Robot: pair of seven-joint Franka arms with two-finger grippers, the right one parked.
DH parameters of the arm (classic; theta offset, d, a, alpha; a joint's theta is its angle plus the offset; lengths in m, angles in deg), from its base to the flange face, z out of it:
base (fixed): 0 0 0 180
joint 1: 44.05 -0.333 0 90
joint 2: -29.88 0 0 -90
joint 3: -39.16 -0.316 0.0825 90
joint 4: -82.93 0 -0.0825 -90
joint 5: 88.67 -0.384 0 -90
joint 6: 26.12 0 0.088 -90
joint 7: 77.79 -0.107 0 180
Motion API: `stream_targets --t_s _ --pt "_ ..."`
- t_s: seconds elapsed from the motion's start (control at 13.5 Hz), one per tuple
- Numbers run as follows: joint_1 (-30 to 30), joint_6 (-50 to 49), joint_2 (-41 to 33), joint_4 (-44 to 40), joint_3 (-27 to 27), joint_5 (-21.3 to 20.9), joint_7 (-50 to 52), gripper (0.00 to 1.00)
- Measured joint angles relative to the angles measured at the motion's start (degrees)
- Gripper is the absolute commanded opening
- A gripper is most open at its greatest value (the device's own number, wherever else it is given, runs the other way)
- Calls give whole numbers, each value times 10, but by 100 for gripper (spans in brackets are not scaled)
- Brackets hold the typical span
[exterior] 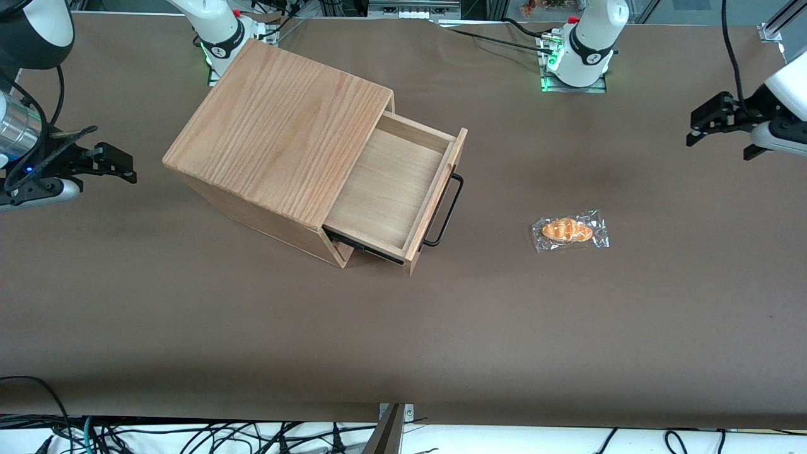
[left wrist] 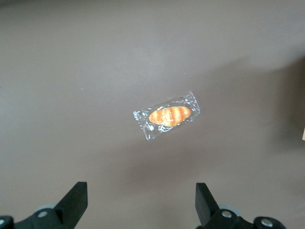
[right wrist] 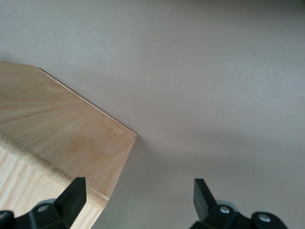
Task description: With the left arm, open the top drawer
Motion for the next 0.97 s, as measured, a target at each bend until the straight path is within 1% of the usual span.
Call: stream_targets --t_s 0.3,0.97 --pt "1 8 3 14 6 0 1 100" --pt "-2 9 3 15 4 0 1 100"
